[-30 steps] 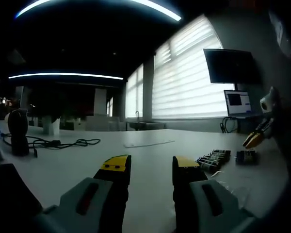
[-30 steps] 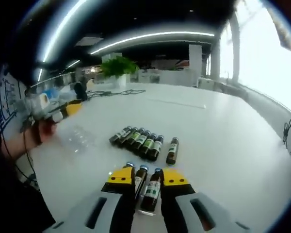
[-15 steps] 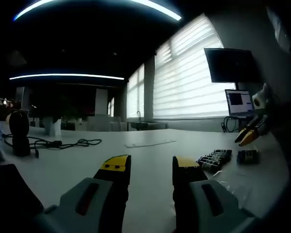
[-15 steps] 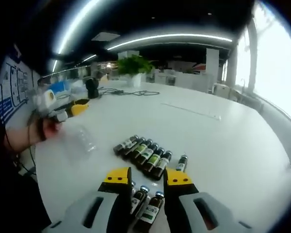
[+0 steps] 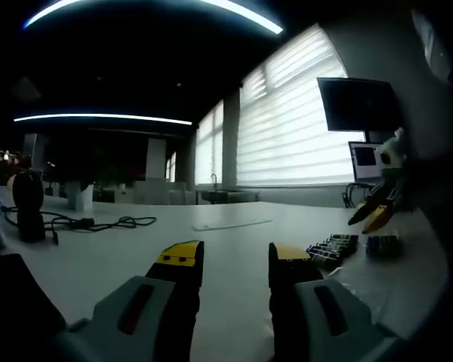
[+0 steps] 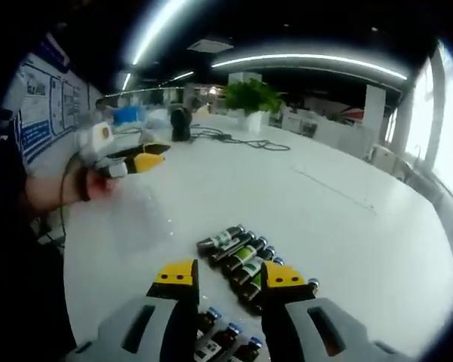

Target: Grip medicine bottles put into box

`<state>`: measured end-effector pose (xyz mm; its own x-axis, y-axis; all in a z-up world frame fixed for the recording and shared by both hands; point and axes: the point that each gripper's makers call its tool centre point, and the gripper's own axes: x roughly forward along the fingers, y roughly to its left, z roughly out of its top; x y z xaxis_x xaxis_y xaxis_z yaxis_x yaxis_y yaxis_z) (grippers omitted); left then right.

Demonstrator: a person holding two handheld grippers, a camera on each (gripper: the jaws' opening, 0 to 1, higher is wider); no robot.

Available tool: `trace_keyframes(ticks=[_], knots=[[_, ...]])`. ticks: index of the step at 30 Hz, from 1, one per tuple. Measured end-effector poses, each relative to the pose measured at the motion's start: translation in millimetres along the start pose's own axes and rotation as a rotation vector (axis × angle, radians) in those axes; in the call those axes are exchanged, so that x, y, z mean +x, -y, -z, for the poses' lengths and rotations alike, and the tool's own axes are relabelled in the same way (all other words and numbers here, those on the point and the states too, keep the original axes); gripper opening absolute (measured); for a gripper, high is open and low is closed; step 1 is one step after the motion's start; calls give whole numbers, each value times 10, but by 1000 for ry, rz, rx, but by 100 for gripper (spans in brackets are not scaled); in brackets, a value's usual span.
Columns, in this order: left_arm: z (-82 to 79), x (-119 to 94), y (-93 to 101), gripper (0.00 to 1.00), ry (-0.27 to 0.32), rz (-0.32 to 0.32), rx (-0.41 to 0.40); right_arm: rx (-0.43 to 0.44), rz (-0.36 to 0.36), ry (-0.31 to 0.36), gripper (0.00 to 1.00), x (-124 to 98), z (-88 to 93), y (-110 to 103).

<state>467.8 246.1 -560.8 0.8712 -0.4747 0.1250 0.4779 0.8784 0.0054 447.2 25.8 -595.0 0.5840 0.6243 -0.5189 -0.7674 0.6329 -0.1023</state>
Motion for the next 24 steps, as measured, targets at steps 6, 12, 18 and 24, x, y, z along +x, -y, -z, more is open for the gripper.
trace_keyframes(ticks=[6,12,18,24], knots=[[-9,-1,-10,27,6,-1,-3,-24,-72,0,30,140,-136,5],[-14,-2,-15,27,8,-3,-3,-100,-132,-32,32,297,-113,-52],[-19,-3,-11,27,9,1,-5,-129,-208,-43,35,382,-159,-93],[-30,-8,-22,27,13,-2,-10,-189,-272,-74,38,495,-171,-129]])
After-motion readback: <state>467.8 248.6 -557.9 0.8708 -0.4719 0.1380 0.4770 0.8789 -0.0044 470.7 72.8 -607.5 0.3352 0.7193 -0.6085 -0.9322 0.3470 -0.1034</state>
